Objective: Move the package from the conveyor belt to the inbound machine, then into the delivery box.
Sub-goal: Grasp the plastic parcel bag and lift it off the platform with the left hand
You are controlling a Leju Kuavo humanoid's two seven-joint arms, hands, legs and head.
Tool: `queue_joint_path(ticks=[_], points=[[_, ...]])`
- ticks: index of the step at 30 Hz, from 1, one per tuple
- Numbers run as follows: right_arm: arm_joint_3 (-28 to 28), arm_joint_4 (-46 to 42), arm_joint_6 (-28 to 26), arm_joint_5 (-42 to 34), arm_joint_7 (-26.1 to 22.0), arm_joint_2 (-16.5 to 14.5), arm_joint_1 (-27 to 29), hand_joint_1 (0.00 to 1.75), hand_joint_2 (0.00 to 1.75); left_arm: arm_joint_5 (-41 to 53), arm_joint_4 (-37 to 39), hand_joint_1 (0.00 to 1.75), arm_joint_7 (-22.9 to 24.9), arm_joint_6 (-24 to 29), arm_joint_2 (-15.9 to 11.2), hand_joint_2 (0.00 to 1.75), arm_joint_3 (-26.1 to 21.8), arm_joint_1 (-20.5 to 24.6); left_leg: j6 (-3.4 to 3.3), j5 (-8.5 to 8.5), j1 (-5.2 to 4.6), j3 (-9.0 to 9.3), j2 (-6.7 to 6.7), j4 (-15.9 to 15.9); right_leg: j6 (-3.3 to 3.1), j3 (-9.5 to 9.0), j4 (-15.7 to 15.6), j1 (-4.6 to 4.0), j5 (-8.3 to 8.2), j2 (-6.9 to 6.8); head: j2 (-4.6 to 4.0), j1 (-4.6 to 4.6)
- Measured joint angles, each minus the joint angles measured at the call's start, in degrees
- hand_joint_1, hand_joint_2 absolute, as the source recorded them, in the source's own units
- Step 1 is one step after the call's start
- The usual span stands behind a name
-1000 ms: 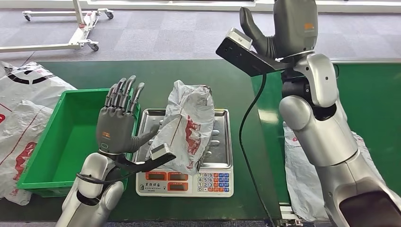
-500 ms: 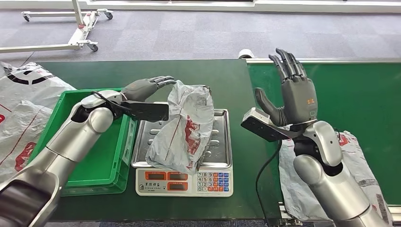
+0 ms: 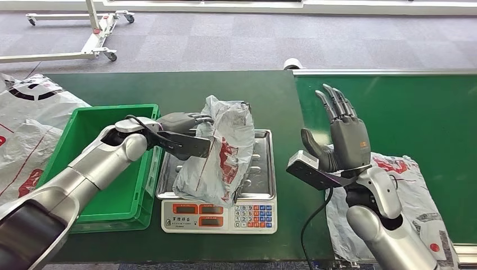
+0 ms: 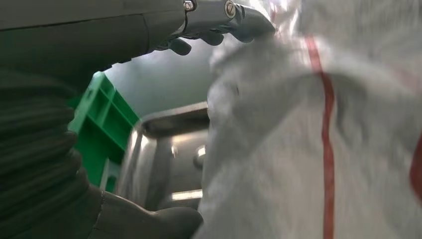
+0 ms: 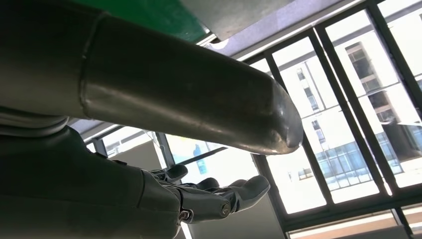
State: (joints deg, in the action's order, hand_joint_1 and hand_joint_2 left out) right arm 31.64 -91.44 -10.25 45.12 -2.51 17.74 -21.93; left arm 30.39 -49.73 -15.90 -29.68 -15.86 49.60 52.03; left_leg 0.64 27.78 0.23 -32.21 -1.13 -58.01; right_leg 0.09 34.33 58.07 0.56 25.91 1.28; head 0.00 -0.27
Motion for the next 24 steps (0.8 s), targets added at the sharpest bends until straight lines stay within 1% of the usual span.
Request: queue_joint_path(ticks=[1,6,7,10,11,18,21,24], points=[[-0.02,-0.16,-0.02,0.16,0.04,-0.13,0.2,0.0,0.0,0.08,0.87,0.0,-0.4,0.26,0.1,0.0,1.02,-0.52,0.0,0.0,0.0,0.0,0.0,0.0,0.0,0.0,0.0,0.0,0.0,0.0,0.0,0.01],[-0.21,-0.64,-0.03,0.61,0.66,-0.94,0.7,0.0,0.0,0.15,4.31,0.0,-1.58,1.21,1.17,0.0,4.19,-2.19,0.0,0.0,0.0,0.0,-0.11,0.0,0.01,-0.07,0.0,0.0,0.01,-0.06,0.0,0.0],[-0.24,-0.66,-0.02,0.65,0.84,-1.14,0.71,0.0,0.0,0.14,4.91,0.0,-1.65,1.08,1.58,0.44,4.61,-2.22,0.0,0.0,-0.01,0.01,-0.16,0.0,0.02,-0.1,0.0,0.01,0.02,-0.1,0.0,0.0],[-0.36,-0.67,0.02,0.88,1.56,-1.77,0.7,0.0,0.0,0.14,6.85,1.31,-2.04,0.51,3.28,1.75,5.76,-2.11,-0.02,-0.01,-0.02,0.08,-0.35,0.0,0.06,-0.27,-0.01,0.02,0.06,-0.29,0.0,0.0],[-0.4,-0.67,0.02,0.97,1.7,-1.97,0.69,0.0,0.0,0.14,7.53,1.75,-2.29,0.34,3.9,1.75,6.16,-1.99,-0.04,-0.01,-0.03,0.14,-0.43,0.0,0.1,-0.38,-0.02,0.04,0.1,-0.36,0.0,0.0],[-0.73,-0.67,-0.42,1.37,2.13,-3.05,0.28,0.0,0.0,0.08,11.46,1.75,-4.93,0.25,7.55,1.75,8.53,-0.9,-0.17,0.04,-0.09,0.79,-1.04,-0.01,0.27,-1.31,-0.08,0.09,0.36,-1.02,0.0,0.02],[-0.86,-0.67,-0.56,1.39,2.19,-3.26,0.1,0.0,0.0,0.07,12.14,1.75,-5.56,0.64,8.33,1.75,9.11,-0.28,-0.19,0.04,-0.11,0.9,-1.01,-0.02,0.27,-1.42,-0.08,0.1,0.35,-1.01,0.0,0.01],[-1.52,-0.88,-1.09,1.2,2.12,-3.28,0.54,0.0,0.0,-0.5,12.14,1.75,-5.85,2.08,8.55,1.75,9.34,0.22,-0.17,0.0,-0.11,0.93,-0.98,-0.03,0.26,-1.38,-0.08,0.09,0.29,-0.98,0.0,0.0]])
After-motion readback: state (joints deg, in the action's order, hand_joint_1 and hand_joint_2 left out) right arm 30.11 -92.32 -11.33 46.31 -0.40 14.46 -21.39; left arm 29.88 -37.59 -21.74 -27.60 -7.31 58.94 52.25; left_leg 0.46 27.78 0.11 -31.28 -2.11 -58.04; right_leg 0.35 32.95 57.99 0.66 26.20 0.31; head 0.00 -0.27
